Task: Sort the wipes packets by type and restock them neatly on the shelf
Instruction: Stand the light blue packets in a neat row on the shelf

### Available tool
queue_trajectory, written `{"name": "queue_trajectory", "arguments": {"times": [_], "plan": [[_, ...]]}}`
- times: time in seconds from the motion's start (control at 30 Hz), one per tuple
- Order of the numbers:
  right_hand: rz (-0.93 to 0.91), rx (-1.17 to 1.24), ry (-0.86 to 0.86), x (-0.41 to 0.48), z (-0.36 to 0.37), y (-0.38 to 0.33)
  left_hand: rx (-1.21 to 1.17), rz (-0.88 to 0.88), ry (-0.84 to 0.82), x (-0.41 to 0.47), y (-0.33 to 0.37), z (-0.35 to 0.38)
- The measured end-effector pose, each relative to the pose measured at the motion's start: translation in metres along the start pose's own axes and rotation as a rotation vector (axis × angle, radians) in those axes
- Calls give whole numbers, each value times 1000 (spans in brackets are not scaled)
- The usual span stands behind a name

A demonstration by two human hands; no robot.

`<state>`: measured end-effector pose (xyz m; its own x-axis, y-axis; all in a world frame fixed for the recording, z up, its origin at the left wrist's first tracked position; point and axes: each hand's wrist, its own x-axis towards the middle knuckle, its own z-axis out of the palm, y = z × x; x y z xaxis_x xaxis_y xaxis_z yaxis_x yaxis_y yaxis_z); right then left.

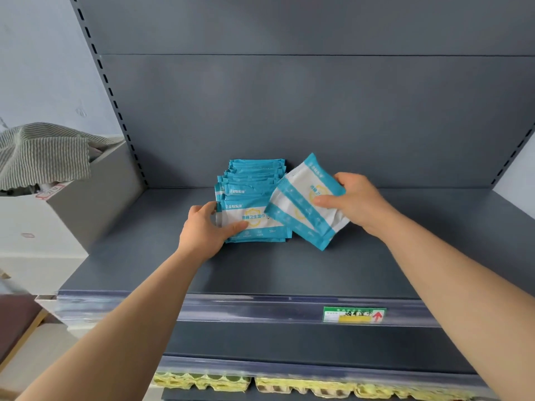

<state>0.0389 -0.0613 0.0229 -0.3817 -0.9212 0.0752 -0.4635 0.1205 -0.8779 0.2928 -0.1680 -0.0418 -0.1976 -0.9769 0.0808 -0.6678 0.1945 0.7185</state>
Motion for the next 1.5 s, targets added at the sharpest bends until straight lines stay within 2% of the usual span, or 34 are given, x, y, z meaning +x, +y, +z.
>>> {"name": "queue_trajectory", "arguments": {"times": [0.07, 0.2, 0.27, 0.37, 0.47, 0.63, 0.83, 0.97, 1.1, 1.23, 1.43, 1.5], "plan": [[-34, -55, -33, 4, 21, -3, -61, 12, -2, -3, 2, -1], [-99, -102, -65, 11, 47, -10, -427, -55, -139, -10, 1, -5], [-127, -103, -83, 12, 54, -14, -489, -61, -164, -11, -1, -6], [-139, -85, -130, 12, 62, -16, -338, -35, -153, -11, 2, -4], [-98, -73, -165, 11, 56, -15, -315, -56, -140, -8, 1, -3], [-50, -301, -320, 5, 40, -2, -327, -37, -208, -4, -5, -6], [-170, -444, -212, 6, 65, -11, -541, -81, -336, -10, -8, -13], [-212, -510, -190, 5, 78, -18, -226, 40, -249, -11, -5, -14], [-114, -558, -168, -1, 69, -6, -73, 51, -254, -9, -12, -15], [-58, -405, -308, -5, 69, 8, -85, 55, -340, -8, -15, -13], [-52, -422, -232, -1, 82, 5, -199, 72, -388, -8, -8, -21], [-51, -430, -223, -4, 84, 6, -147, 66, -445, -12, -15, -21]]}}
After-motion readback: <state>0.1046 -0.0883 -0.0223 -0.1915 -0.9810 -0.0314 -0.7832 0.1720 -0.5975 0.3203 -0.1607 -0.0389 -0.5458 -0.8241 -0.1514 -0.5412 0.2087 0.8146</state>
